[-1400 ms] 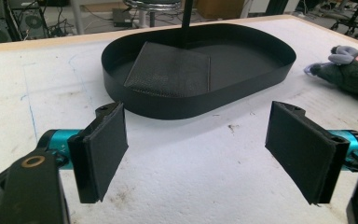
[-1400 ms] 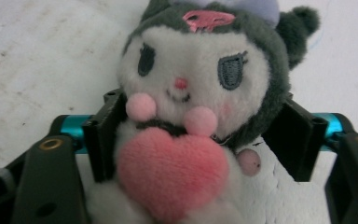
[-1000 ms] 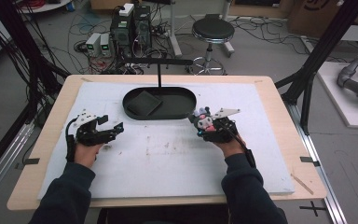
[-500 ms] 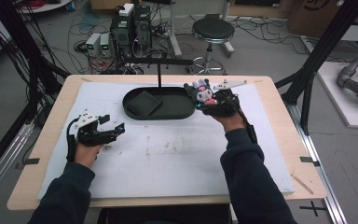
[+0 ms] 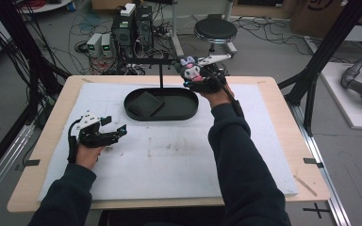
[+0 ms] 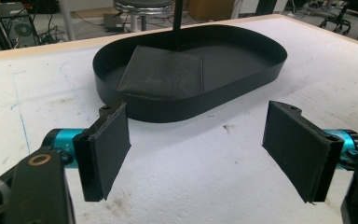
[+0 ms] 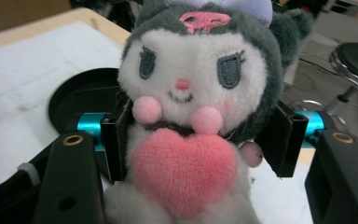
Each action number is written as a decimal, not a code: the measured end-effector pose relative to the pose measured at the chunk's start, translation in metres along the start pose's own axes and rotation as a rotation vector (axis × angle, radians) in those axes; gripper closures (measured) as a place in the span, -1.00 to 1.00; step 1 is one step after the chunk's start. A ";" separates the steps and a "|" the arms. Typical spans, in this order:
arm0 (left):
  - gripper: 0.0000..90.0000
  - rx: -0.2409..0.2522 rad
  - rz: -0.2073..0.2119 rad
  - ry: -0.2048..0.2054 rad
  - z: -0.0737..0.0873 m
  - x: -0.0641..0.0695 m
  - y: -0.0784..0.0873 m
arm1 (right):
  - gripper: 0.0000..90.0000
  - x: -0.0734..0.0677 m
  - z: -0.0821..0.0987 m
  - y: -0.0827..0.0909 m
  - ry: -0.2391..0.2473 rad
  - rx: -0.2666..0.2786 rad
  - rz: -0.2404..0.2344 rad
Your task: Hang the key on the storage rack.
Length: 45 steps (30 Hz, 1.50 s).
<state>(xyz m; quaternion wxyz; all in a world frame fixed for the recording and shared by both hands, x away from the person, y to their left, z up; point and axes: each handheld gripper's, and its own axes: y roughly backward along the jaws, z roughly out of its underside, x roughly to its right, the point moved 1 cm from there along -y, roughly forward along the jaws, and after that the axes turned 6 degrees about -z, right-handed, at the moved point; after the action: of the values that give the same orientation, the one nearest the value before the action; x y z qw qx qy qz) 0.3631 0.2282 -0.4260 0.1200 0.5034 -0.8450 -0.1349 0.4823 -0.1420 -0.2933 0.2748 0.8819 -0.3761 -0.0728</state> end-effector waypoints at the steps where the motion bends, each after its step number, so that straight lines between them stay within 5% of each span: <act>1: -0.49 0.002 -0.001 0.002 0.000 0.000 0.000 | -0.16 0.000 -0.003 -0.002 -0.005 -0.005 0.020; 8: -0.49 0.006 -0.003 0.012 0.000 -0.002 0.001 | -0.16 0.008 -0.015 -0.012 -0.038 0.000 0.107; 12: -0.49 0.004 -0.002 0.010 0.000 -0.002 0.001 | -0.16 0.017 -0.008 -0.014 -0.072 -0.058 0.173; 18: -0.49 0.001 -0.004 0.008 0.000 -0.002 0.001 | -0.16 0.024 0.006 -0.014 -0.107 -0.097 0.200; 23: -0.49 -0.002 -0.007 0.009 0.000 -0.002 0.001 | -0.16 0.028 0.021 -0.025 -0.125 -0.190 0.223; 28: -0.49 -0.003 -0.009 0.011 0.000 -0.003 0.002 | -0.16 0.017 0.028 -0.044 -0.072 -0.276 0.209; 35: -0.49 -0.011 -0.007 0.009 0.001 -0.003 0.001 | -0.39 0.002 0.029 -0.064 -0.078 -0.269 0.134; 37: -0.49 -0.010 -0.006 0.009 0.001 -0.003 0.001 | -0.63 0.001 0.029 -0.064 -0.095 -0.250 0.106; 45: -0.49 -0.011 -0.009 0.009 0.001 -0.003 0.001 | -0.63 0.006 0.027 -0.031 -0.069 -0.204 0.042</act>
<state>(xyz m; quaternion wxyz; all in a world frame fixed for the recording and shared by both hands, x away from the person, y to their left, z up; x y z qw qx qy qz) 0.3632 0.2313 -0.4263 0.1259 0.5069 -0.8415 -0.1378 0.4967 -0.1408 -0.3323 0.3514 0.8382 -0.3945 -0.1351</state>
